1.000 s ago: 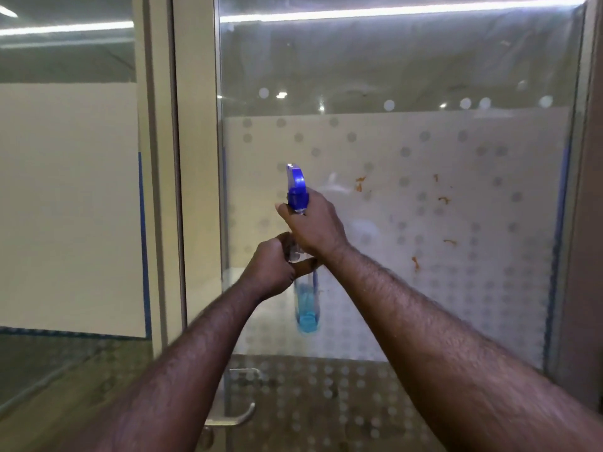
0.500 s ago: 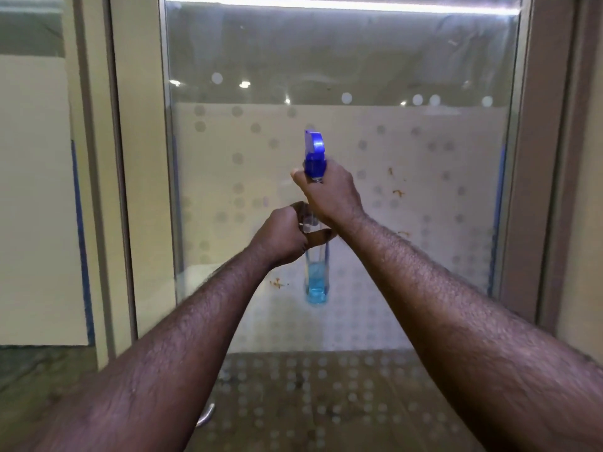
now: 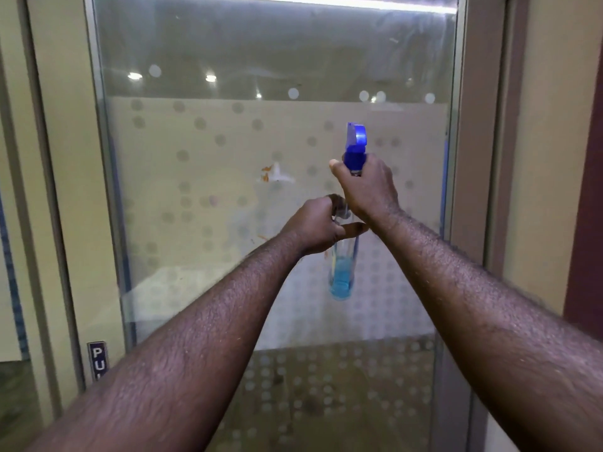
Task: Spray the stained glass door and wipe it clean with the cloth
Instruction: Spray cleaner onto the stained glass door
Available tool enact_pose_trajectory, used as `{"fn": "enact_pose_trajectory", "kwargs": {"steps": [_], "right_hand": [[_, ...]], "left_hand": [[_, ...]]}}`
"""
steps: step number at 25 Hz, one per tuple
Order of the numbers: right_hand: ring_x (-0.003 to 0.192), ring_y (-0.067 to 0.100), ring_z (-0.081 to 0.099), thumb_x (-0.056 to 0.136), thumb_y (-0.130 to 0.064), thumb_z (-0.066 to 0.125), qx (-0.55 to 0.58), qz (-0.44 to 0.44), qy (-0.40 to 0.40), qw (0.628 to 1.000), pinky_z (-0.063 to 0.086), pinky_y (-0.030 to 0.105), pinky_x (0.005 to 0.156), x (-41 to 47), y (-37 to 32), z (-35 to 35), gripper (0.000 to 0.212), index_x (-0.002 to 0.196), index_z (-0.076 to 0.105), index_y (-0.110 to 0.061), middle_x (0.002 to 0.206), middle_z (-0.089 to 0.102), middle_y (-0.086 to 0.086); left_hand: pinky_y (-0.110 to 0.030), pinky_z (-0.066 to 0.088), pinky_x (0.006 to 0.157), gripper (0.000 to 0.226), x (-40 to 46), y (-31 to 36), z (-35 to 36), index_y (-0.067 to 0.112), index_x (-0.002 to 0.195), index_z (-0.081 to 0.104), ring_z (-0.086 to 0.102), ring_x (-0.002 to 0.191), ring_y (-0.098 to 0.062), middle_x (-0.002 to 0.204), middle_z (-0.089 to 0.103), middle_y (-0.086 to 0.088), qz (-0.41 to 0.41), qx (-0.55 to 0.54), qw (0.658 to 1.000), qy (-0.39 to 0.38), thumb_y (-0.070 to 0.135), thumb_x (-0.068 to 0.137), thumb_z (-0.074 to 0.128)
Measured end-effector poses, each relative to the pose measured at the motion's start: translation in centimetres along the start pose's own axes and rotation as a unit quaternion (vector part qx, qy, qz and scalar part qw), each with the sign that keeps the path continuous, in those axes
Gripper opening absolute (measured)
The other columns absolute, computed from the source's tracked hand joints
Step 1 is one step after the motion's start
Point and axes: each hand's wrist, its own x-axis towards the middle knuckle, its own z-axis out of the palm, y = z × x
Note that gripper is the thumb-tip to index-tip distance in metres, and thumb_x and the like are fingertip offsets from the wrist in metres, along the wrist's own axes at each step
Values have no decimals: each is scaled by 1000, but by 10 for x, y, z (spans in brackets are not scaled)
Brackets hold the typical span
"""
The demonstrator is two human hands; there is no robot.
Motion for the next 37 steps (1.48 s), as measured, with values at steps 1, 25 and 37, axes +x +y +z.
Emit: {"fn": "enact_pose_trajectory", "kwargs": {"steps": [1,25,37], "right_hand": [[74,19,56,84,-48,57,-1,9,9,1000,52,46,78,2,8,-8,24,73,46,-29,72,52,-10],[69,20,57,85,-39,60,-46,84,5,995,43,33,65,-59,149,-52,18,80,54,-23,68,56,-7],[69,19,58,86,-41,60,-47,105,-56,992,46,35,67,-123,168,-7,17,81,52,-26,70,58,-7]], "left_hand": [[-41,58,87,53,4,6,9,13,116,62,65,100,-14,114,69,0,6,0,1000,-7,47,77,76],[-43,57,89,56,-19,8,155,11,121,59,66,99,-18,119,68,-2,-36,-1,991,-130,45,79,75],[-39,59,80,54,-81,-42,167,17,117,58,69,90,-15,117,69,2,-114,-4,983,-141,47,76,76]]}}
